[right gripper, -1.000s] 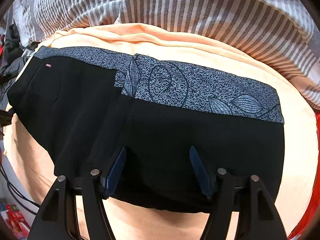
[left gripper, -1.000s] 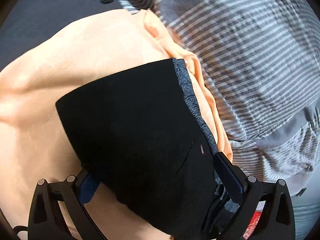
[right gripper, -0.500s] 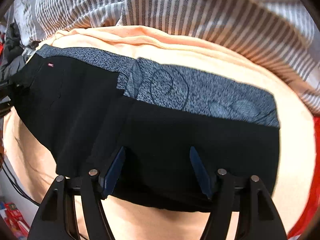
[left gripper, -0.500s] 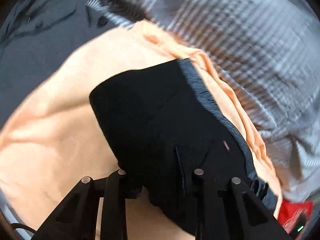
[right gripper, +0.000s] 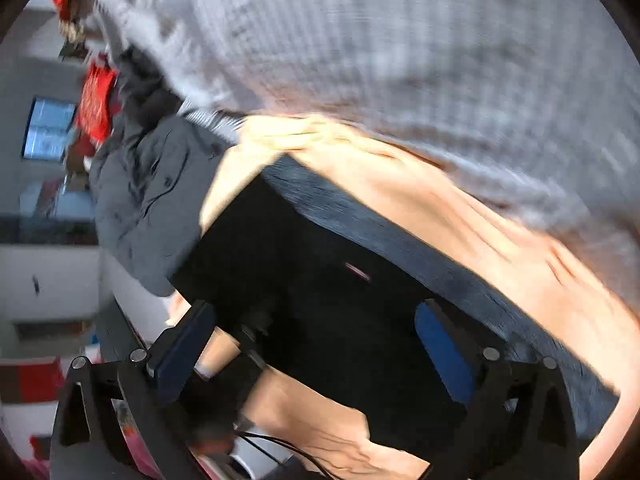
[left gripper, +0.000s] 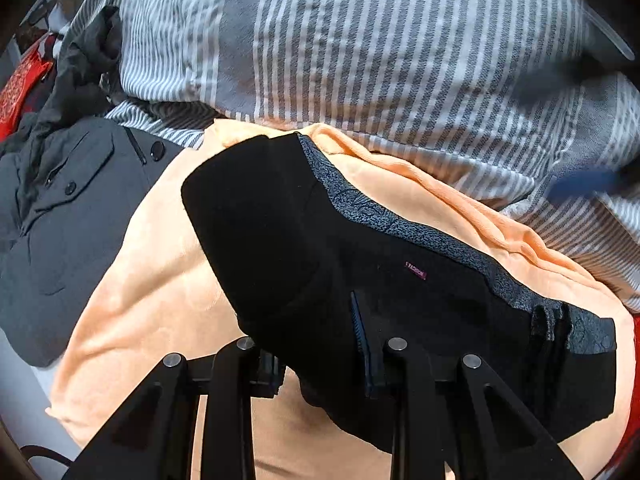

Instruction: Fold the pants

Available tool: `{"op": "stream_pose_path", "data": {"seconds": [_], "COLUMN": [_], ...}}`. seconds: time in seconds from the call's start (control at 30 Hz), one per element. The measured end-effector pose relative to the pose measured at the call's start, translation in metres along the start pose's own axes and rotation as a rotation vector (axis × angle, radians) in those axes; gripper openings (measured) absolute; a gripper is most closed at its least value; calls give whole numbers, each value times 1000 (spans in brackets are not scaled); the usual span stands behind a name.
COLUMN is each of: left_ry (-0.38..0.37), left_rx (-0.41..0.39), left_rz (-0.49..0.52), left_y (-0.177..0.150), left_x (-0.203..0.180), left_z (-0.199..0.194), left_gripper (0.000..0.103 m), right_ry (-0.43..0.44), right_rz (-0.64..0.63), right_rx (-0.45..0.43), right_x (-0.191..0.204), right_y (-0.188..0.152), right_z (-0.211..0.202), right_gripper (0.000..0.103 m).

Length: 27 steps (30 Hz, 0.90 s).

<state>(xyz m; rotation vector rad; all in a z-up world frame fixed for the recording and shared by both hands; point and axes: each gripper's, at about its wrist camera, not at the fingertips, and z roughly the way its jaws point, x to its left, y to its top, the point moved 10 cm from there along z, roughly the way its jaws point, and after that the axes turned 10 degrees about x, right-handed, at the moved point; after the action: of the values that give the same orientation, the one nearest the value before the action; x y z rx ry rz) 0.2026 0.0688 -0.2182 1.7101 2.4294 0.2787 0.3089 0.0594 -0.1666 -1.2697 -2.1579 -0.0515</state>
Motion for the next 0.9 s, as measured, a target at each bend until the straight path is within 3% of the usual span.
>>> {"op": "stream_pose_path", "data": {"seconds": [0.13,0.27,0.47,0.5,0.57,0.6,0.63,0.67,0.83,0.9], "left_ry": [3,-2,12,15,18,19,10,2,-27,-43], "left_rx": [-22,-35,-65,-69,-70,-67,-62,-63,-82,-84], "left_rz": [30,38,90,99,125,134,142,155,239,266], "left_y": [-1,-2,-3,-3,-4,-5,-6,-7,-11,-13], "left_x": [-4,-5,-13,-14,-19,-21,-24,-29,-64,-81], "left_z": [-5,-8,-16,-17,-19,-19,-19,-21,-45,-57], "left_gripper": [29,29,29,29,29,29,29,29,29,29], "right_ry": [5,-38,-138,-149,-158,-167,-150,-132,18,121], "right_rz": [-53,-104,-139,-146,-150,-152,-149,-146,-116,-71], "right_rx": [155,287,475,485,456,425,384,347,151,62], "right_x": [48,70,65,62,55,48,43,41,25,15], "right_y": [32,48,36,32,28,27,25,24,-2,-18], "right_z": [34,71,122,126,120,114,105,97,50,25], "right_gripper": [101,101,100,90,68,45,31,23,18,18]}}
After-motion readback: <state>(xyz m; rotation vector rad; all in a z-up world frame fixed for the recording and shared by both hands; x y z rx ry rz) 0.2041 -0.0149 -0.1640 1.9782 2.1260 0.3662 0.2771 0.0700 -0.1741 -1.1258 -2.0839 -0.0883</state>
